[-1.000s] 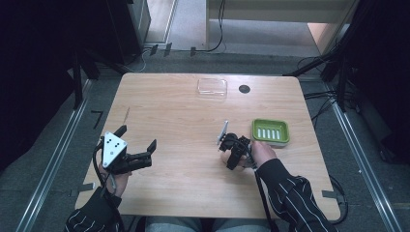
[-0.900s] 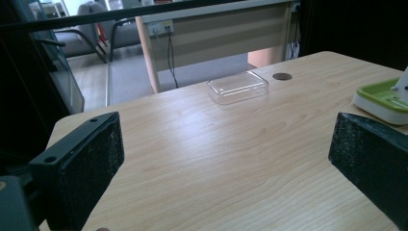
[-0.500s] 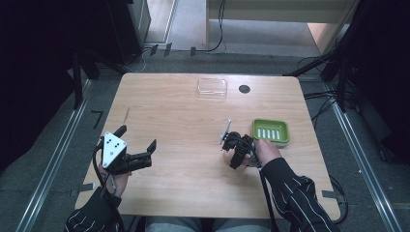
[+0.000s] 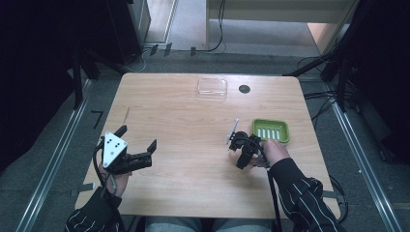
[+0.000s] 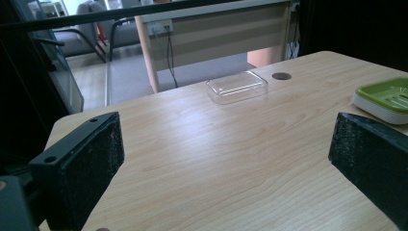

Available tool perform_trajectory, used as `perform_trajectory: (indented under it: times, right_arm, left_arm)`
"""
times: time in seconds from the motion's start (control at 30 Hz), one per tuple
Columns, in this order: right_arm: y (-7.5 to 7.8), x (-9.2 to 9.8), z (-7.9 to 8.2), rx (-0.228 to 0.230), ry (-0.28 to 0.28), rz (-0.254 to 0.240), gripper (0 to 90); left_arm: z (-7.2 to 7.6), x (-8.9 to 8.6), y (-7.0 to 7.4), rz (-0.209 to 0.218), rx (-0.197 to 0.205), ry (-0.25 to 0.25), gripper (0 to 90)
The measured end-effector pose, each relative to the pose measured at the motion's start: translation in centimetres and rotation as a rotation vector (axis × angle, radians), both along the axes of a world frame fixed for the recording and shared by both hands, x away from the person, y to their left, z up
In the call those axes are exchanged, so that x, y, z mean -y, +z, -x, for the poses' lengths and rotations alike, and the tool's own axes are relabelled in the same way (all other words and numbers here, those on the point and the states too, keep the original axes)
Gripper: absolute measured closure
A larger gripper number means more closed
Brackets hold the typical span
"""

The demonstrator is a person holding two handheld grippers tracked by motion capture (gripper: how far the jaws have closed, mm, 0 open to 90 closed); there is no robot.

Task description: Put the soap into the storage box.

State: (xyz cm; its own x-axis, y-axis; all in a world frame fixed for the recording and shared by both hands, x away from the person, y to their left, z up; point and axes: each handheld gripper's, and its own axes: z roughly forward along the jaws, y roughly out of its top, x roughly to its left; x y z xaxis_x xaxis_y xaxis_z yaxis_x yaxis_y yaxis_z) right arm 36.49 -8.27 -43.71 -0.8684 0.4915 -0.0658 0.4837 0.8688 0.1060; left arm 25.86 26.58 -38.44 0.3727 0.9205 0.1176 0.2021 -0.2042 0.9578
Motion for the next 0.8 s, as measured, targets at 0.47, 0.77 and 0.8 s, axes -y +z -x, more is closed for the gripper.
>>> perform_trajectory:
  times: [0.47,0.77,0.8]
  right_arm:
    - [0.3,1.4,0.0,0.000,0.008,0.010,33.8]
    - [0.4,2.0,-0.1,-0.004,0.026,0.013,33.9]
    - [0.4,2.0,-0.1,-0.006,0.028,0.013,33.9]
  left_arm:
    - [0.0,-0.1,0.0,0.001,0.000,0.002,0.0]
    - [0.0,-0.1,0.0,0.002,0.001,0.001,0.0]
    - [0.0,-0.1,0.0,0.002,0.002,0.000,0.0]
